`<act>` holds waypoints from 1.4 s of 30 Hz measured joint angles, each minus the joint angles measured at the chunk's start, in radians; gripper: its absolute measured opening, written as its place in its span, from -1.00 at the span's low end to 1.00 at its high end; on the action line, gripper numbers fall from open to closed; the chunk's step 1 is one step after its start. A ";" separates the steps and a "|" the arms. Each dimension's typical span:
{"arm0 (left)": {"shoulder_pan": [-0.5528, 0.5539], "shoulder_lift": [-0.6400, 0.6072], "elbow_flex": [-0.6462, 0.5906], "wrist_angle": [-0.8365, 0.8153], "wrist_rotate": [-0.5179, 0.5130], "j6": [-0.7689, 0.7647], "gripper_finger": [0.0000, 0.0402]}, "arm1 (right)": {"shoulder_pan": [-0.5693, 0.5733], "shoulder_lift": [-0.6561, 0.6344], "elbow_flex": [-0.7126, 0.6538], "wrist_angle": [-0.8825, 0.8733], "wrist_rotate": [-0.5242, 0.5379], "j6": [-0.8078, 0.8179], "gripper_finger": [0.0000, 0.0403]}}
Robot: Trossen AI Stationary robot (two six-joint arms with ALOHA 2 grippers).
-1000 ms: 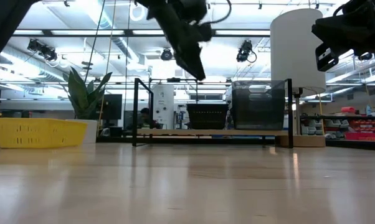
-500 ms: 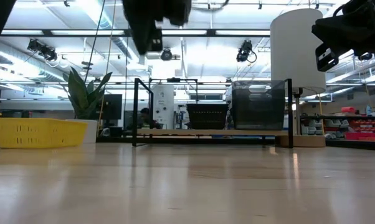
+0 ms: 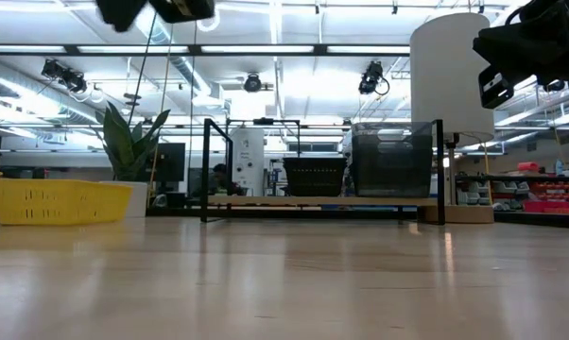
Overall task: Stack baskets on shelf by color
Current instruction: Stack the bottom yellow bin on top of the middle yellow bin
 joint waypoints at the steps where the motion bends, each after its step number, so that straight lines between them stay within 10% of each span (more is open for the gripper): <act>1: -0.021 0.000 -0.017 0.005 -0.007 -0.024 -0.84 | 0.000 0.000 0.000 0.000 0.000 0.000 -0.73; 16: -0.278 -0.042 -0.268 0.084 0.027 -0.315 -0.89 | 0.000 0.000 0.000 0.000 0.000 0.000 -0.73; 33: -0.499 -0.032 -0.267 0.198 -0.213 -0.010 0.04 | 0.000 0.000 0.000 0.000 0.000 0.000 -0.73; 42: -0.506 0.027 -0.266 0.244 -0.171 0.117 0.06 | 0.000 0.000 0.000 0.000 0.000 0.000 -0.73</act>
